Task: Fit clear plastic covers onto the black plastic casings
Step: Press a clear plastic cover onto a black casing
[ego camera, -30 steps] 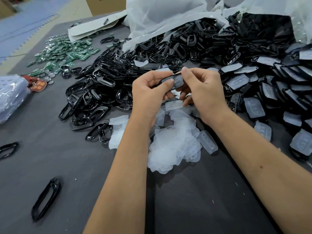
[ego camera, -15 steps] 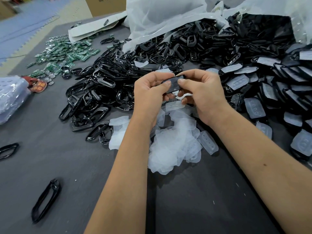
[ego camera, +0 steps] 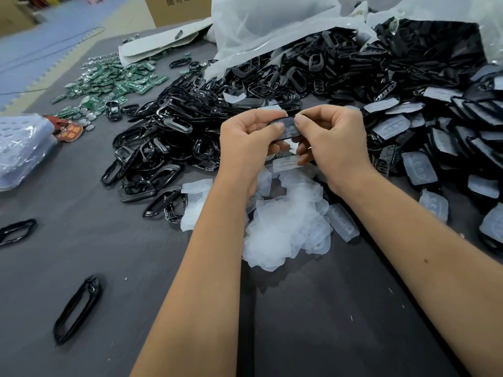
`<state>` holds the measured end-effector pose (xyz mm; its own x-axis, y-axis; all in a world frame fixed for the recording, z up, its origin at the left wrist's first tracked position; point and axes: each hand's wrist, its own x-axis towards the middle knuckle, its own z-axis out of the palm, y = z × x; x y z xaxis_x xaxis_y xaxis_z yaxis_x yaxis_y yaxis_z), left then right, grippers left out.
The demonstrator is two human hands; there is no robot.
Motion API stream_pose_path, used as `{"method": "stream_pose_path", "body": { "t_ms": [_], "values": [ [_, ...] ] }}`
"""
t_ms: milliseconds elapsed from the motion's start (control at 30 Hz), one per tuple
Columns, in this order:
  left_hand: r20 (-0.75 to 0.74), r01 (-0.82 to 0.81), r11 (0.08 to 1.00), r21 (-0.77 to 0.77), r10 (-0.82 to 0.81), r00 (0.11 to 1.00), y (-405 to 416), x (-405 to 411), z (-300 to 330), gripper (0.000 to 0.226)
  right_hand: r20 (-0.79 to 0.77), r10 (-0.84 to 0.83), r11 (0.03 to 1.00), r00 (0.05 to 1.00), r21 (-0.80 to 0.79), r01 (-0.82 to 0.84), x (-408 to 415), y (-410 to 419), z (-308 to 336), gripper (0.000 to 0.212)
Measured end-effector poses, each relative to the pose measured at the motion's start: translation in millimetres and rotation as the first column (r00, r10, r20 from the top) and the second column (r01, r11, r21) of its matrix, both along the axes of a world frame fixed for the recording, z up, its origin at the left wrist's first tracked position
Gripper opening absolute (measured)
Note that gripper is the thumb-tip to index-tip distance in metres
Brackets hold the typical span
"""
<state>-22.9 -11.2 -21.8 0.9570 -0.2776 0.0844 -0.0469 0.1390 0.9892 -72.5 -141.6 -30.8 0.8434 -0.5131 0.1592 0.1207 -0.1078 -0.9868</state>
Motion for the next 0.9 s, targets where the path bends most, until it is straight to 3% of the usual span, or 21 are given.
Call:
{"method": "stream_pose_path", "body": {
  "t_ms": [233,367,500,600,667,767,900],
  "values": [
    [-0.042,0.013,1.0,0.021,-0.012,0.999,1.2,-2.5,4.4,0.018,-0.032,0.03,0.974,0.999,-0.224,-0.036,-1.3,-6.5,1.3,0.016],
    [-0.114,-0.051,0.999,0.0,0.05,0.992,2.3,0.0,7.1,0.017,0.081,0.088,0.822,0.993,-0.569,-0.026,-7.3,-8.1,2.1,0.02],
    [-0.322,-0.091,0.985,-0.148,0.039,0.946,9.4,6.6,10.1,0.015,0.099,0.195,0.729,0.976,-0.681,-0.076,-9.0,-11.8,2.8,0.023],
    [-0.362,-0.062,0.973,-0.222,-0.024,0.932,13.2,8.3,11.3,0.016,0.143,0.186,0.692,0.972,-0.721,-0.026,-7.8,-11.2,1.6,0.019],
    [-0.361,-0.04,0.959,-0.28,-0.066,0.93,13.4,8.6,11.0,0.03,0.146,0.143,0.78,0.979,-0.625,-0.021,-5.6,-7.2,1.8,0.009],
    [-0.283,-0.02,0.965,-0.261,-0.057,0.957,10.2,7.9,8.6,0.022,0.081,0.118,0.968,0.99,-0.234,-0.096,-3.3,-3.4,2.8,0.014],
    [-0.212,-0.024,0.983,-0.18,-0.015,0.977,7.6,7.6,4.8,0.007,-0.001,0.24,0.951,0.971,0.202,-0.234,-1.2,-7.6,4.8,0.013]
  ]
}}
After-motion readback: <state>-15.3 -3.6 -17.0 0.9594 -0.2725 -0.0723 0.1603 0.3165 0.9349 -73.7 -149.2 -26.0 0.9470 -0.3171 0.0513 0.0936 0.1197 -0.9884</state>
